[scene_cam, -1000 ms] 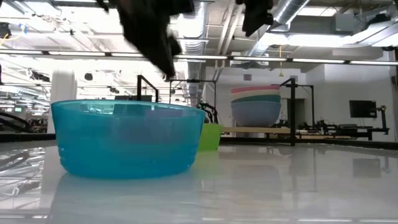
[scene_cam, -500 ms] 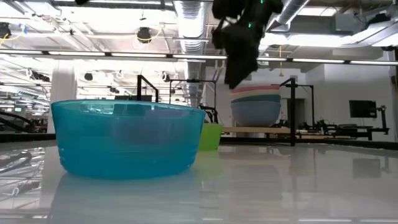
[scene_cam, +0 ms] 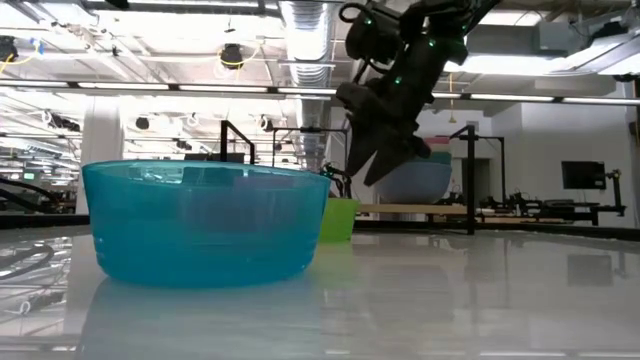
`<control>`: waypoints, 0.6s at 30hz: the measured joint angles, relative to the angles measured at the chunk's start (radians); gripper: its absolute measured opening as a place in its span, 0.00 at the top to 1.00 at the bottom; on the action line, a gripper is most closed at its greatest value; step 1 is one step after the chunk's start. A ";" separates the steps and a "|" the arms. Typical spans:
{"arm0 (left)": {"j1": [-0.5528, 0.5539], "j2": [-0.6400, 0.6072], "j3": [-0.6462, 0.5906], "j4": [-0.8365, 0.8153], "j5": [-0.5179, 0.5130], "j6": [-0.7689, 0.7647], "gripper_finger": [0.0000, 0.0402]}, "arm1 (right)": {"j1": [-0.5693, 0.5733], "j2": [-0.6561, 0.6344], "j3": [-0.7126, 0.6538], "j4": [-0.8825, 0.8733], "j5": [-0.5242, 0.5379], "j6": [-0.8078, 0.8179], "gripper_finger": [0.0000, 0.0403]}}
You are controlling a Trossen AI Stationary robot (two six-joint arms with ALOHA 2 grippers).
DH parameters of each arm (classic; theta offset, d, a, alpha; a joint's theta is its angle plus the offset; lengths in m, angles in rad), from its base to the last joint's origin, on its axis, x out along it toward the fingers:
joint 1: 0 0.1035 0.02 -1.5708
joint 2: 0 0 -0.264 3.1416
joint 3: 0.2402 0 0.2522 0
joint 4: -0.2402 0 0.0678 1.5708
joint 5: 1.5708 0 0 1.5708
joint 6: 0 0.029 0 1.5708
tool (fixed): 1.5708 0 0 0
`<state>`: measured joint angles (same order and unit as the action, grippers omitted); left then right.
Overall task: Place and stack bowls onto a shelf
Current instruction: Stack the small light green bowl on top of the small pink bowl on the shelf
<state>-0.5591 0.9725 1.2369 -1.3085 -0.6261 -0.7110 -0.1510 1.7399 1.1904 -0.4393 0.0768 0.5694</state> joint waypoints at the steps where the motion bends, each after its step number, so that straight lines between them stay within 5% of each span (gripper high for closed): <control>1: -0.002 -0.005 0.000 -0.009 -0.014 -0.015 0.77 | 0.004 0.000 -0.001 0.008 0.008 0.000 0.41; 6: -0.003 -0.004 0.000 -0.012 -0.063 -0.056 0.73 | 0.039 0.016 -0.001 0.016 0.104 0.000 0.41; 18: -0.004 0.041 -0.001 -0.019 -0.039 -0.130 0.73 | 0.072 0.148 0.001 0.028 0.064 0.015 0.44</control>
<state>-0.5632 1.0133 1.2362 -1.3280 -0.6650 -0.8412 -0.0788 1.8877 1.1915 -0.4117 0.1408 0.5843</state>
